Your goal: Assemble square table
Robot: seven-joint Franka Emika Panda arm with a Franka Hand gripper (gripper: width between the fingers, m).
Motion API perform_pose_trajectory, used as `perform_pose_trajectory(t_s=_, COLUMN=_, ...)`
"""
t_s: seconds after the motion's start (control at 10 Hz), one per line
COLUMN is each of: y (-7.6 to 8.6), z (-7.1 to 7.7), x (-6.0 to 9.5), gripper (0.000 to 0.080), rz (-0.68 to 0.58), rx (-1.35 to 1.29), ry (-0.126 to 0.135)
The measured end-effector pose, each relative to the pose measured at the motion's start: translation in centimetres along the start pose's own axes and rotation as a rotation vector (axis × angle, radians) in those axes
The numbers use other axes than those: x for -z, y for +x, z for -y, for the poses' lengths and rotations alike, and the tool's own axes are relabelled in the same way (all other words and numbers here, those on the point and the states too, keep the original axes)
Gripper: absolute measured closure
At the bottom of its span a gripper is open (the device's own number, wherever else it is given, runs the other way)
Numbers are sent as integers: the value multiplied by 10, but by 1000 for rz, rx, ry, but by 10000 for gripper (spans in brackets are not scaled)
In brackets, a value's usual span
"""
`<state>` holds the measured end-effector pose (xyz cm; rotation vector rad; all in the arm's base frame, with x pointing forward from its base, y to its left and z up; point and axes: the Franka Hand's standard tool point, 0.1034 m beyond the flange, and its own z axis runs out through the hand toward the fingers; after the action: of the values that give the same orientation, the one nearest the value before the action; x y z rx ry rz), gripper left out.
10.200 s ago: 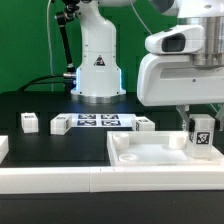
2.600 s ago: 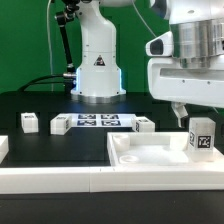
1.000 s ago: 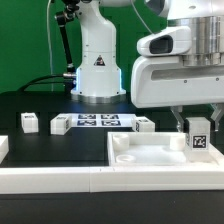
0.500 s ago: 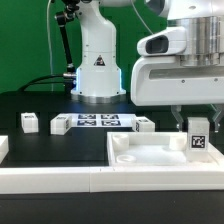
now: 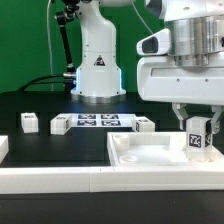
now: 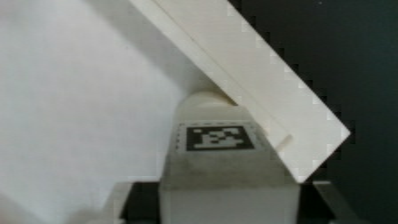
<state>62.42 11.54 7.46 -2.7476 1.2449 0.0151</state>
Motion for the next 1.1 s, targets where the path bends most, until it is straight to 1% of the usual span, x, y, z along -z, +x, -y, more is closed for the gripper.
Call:
perform_pose_trajectory(t_s=0.6, y=-1, z=1, x=0, gripper=509, rz=9, rx=-323, ry=10)
perform_pose_trajectory(t_s=0.7, y=-2, z=1, x=-1, gripper=509, rz=12, rx=-474, ry=33)
perform_pose_trajectory(t_s=0.9, y=-4, z=2, x=-1, gripper=509, rz=19, rx=-643, ry=49)
perform_pose_trajectory(t_s=1.1, y=-4, z=3, x=-1, gripper=509, rz=29, rx=-871, ry=68)
